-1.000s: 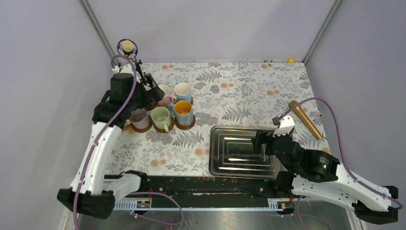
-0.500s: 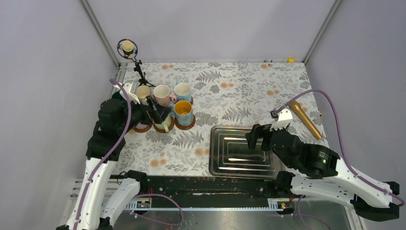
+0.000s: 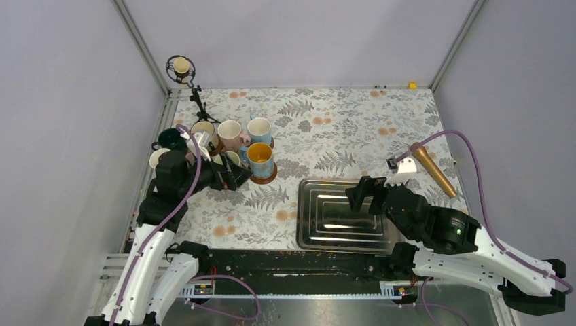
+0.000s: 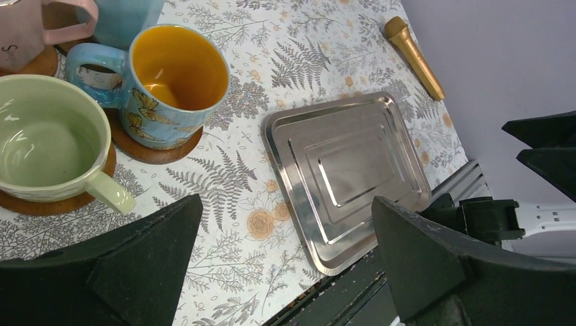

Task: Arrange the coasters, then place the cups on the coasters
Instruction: Reset both arms

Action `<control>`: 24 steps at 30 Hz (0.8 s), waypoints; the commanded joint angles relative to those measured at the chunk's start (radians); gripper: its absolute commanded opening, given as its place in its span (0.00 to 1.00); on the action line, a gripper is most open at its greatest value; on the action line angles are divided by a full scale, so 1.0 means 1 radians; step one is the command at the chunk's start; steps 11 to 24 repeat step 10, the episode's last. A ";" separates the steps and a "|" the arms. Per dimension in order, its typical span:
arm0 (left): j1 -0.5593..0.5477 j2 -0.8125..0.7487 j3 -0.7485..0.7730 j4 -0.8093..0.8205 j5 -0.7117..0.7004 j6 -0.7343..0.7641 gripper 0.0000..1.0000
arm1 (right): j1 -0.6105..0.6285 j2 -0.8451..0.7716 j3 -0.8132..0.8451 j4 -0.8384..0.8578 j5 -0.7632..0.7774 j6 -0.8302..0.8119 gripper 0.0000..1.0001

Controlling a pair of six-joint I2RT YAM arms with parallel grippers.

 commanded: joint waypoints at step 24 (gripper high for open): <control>0.003 0.009 0.019 0.082 0.049 -0.002 0.99 | 0.005 0.009 0.013 0.064 0.016 0.003 0.99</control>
